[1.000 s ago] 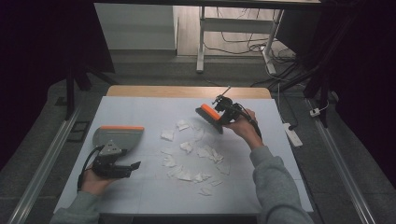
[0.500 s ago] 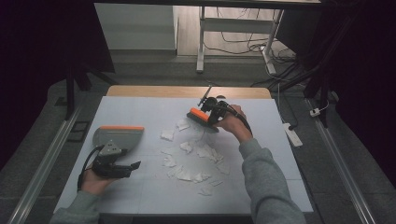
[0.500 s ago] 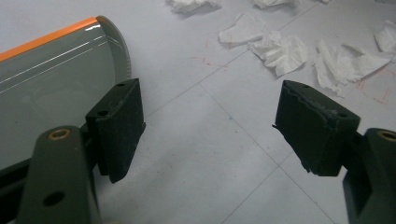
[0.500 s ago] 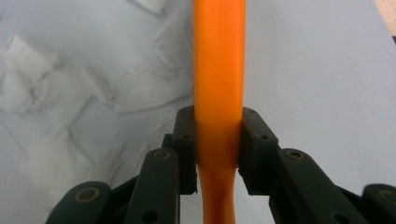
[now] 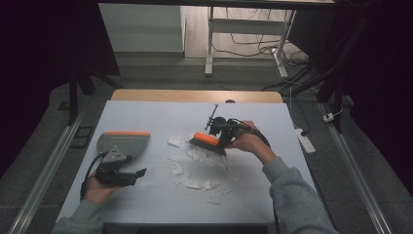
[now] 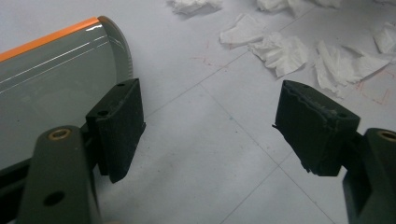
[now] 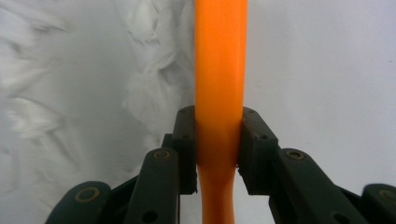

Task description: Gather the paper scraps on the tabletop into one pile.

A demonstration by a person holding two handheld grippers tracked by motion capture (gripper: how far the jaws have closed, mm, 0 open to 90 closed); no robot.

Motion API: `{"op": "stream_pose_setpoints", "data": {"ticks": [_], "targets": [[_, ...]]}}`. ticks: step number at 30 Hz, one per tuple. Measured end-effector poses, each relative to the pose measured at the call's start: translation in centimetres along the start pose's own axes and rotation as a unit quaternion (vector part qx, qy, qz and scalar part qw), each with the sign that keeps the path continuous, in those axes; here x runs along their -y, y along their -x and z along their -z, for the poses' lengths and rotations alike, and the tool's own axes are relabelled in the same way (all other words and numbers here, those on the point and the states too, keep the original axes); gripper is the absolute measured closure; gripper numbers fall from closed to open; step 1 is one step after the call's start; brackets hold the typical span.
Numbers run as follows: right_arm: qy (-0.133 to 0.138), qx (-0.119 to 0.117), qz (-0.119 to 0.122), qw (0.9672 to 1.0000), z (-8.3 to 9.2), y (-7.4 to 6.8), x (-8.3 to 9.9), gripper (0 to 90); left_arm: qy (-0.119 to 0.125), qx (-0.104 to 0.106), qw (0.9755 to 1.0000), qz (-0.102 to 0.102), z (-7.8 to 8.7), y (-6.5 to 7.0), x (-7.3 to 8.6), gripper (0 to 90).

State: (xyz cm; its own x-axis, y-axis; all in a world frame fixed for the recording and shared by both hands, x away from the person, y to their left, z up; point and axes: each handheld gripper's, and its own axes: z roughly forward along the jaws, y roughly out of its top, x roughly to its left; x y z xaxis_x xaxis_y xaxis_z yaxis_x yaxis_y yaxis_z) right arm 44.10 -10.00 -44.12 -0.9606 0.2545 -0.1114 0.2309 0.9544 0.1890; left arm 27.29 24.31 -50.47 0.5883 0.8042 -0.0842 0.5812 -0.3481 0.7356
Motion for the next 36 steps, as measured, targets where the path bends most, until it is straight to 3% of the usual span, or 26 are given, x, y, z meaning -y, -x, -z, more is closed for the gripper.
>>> {"op": "stream_pose_setpoints", "data": {"ticks": [3,7,11,14,20,22,29,36], "targets": [[0.027,0.015,-0.012,0.9995,0.9,-0.1,0.4,70.6,0.000,0.000,1.0000,0.000,0.0,0.0,0.0,24.8],[0.066,0.033,-0.050,0.9960,2.1,1.1,0.8,70.6,-0.001,0.000,1.0000,-0.001,0.0,0.1,0.0,24.8],[0.083,0.053,-0.074,0.9924,2.4,2.4,0.6,70.6,-0.001,0.000,1.0000,0.002,-0.1,0.0,0.0,24.7],[0.086,0.065,-0.079,0.9910,1.9,3.2,0.1,70.6,-0.001,0.000,1.0000,0.001,-0.1,-0.1,0.0,24.8],[0.049,0.088,-0.068,0.9926,-0.4,4.3,-1.9,70.6,-0.001,0.000,1.0000,0.000,-0.1,-0.1,0.1,24.8],[0.048,0.083,-0.066,0.9932,-1.0,4.5,-2.4,70.6,-0.001,0.001,1.0000,0.001,-0.1,-0.2,0.1,24.8],[0.029,0.069,-0.041,0.9964,-1.9,3.5,-3.6,70.7,-0.001,0.001,1.0000,0.000,-0.1,-0.2,0.1,25.1],[0.012,0.064,0.007,0.9979,-1.9,1.9,-3.7,70.7,0.002,0.000,1.0000,-0.002,0.0,-0.1,0.1,25.2]]}}
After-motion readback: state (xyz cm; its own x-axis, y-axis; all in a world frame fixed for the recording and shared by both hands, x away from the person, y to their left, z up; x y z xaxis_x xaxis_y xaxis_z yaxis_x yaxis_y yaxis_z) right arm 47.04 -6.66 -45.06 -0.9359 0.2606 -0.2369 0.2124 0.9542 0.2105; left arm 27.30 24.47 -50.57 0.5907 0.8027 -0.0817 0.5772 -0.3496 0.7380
